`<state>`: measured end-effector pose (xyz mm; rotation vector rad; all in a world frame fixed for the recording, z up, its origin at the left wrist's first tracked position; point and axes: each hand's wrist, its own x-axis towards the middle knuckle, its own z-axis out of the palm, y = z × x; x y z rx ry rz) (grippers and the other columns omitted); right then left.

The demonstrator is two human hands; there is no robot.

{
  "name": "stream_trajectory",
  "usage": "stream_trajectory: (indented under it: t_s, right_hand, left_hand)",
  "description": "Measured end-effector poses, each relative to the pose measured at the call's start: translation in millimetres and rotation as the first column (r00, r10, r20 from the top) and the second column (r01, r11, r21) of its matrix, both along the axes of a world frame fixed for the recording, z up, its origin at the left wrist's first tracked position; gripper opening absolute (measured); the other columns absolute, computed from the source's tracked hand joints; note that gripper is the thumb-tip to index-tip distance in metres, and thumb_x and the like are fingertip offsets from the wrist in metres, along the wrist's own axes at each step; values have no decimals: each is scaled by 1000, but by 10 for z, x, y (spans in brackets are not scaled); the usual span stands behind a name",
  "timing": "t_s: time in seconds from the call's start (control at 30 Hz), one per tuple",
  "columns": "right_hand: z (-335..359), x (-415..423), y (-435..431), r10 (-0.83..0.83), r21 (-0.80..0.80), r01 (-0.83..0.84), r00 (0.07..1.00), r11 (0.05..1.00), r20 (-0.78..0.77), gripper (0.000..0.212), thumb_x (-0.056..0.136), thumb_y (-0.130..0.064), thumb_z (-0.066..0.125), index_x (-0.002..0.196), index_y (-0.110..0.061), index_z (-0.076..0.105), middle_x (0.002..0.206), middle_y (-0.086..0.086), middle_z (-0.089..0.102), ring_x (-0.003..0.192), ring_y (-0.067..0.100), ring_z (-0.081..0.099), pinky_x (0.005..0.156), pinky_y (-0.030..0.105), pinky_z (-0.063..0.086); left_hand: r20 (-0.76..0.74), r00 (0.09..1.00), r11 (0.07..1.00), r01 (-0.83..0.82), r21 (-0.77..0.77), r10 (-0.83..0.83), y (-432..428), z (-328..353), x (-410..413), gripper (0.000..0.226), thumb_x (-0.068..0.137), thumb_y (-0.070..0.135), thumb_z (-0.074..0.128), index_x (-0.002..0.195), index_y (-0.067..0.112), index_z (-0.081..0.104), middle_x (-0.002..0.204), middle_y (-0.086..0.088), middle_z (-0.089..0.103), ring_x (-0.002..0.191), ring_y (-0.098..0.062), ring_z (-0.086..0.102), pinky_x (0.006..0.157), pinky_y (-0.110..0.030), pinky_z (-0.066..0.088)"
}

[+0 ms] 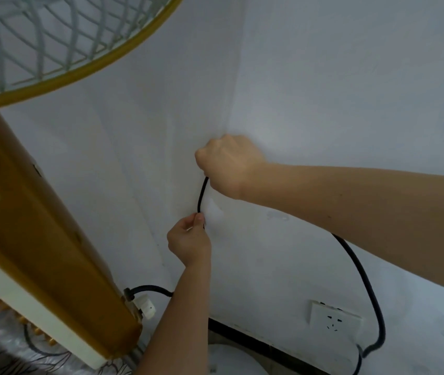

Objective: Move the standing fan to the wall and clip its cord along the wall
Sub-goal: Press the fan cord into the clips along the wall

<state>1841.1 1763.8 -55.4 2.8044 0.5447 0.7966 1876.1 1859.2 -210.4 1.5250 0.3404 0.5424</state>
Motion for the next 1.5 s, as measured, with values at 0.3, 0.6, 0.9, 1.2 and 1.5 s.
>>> stream_trajectory:
  t_s: [0.3,0.6,0.9,1.2,1.5]
  right_hand:
    - [-89,-258,-252,26,274,75,937,959,-348,13,80,-11,55,81,-11,67,94,9,69,84,30,61,66,33,54]
    - [-328,-471,-490,-103,36,123,931,992,-350,36,88,-12,53,122,-14,60,115,13,62,101,33,59,68,29,38]
    - [-339,-453,-446,-154,-14,157,938,987,-310,31,88,-13,54,118,-11,56,117,13,58,106,33,57,71,31,35]
    - [-325,-490,-470,-154,33,176,925,984,-347,33,88,-7,50,119,-12,59,116,12,61,100,31,59,70,31,40]
    - [-129,-767,-825,-91,497,343,882,797,-462,23,81,-5,54,65,3,67,61,14,65,46,19,54,45,22,47]
  left_hand:
    - [-14,999,998,-30,63,31,-62,35,-44,15,88,11,64,93,-2,70,88,-11,69,77,-17,58,73,-24,44]
    - [-13,999,992,-51,112,53,-58,36,-37,19,88,14,64,97,-2,69,97,-18,71,80,-18,58,75,-24,43]
    - [0,1000,1000,17,12,-17,-208,225,-223,21,87,26,66,89,6,63,86,-3,59,78,-21,55,73,-30,45]
    - [-195,832,773,359,-523,-519,-239,522,-375,18,84,19,71,72,10,62,63,-1,56,54,-10,46,49,-21,43]
    - [-259,832,794,303,-526,-490,-265,647,-345,15,84,9,68,72,8,59,64,-4,52,54,-12,42,48,-24,39]
